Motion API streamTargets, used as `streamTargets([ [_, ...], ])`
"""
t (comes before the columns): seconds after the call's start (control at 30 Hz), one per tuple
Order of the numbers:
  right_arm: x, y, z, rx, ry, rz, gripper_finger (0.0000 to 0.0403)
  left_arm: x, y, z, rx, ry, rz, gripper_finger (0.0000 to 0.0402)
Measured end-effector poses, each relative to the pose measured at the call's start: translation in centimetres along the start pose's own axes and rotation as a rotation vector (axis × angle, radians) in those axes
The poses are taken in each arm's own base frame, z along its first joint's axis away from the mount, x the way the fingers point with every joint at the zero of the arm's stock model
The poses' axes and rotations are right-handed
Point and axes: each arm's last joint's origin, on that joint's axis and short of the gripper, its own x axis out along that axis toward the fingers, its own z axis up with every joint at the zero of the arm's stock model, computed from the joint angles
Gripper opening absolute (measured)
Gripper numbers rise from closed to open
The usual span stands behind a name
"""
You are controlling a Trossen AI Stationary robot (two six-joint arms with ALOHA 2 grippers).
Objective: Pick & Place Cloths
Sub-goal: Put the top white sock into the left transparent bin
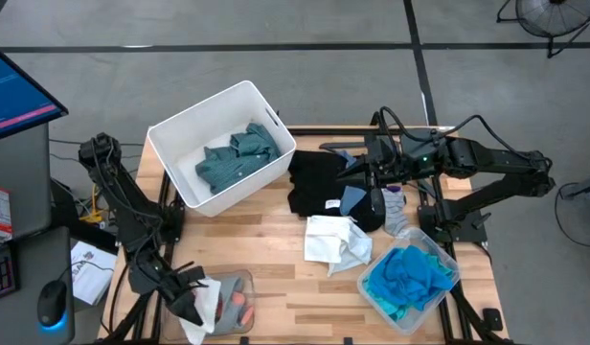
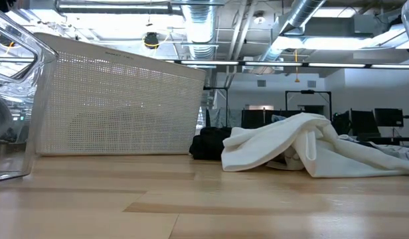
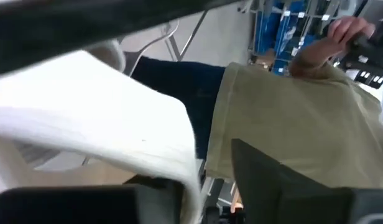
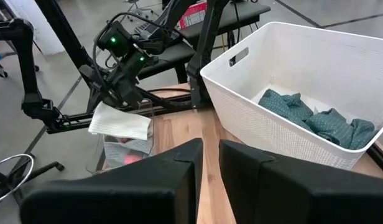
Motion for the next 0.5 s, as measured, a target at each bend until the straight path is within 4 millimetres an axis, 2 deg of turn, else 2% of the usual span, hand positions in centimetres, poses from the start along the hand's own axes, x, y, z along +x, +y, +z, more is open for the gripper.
streamTargets([
  [0.27, 0.0, 0.0, 0.0, -0.003, 0.0, 0.0, 0.0051, 0.3, -0.3, 1.3, -0.004, -0.048, -0.008, 0.0209],
  [0.5, 0.0, -0.1, 0.0, -0.018, -0.002, -0.006, 0.0051, 0.5, -0.5, 3.5, -0.167, 0.061, 0.05, 0.0222],
])
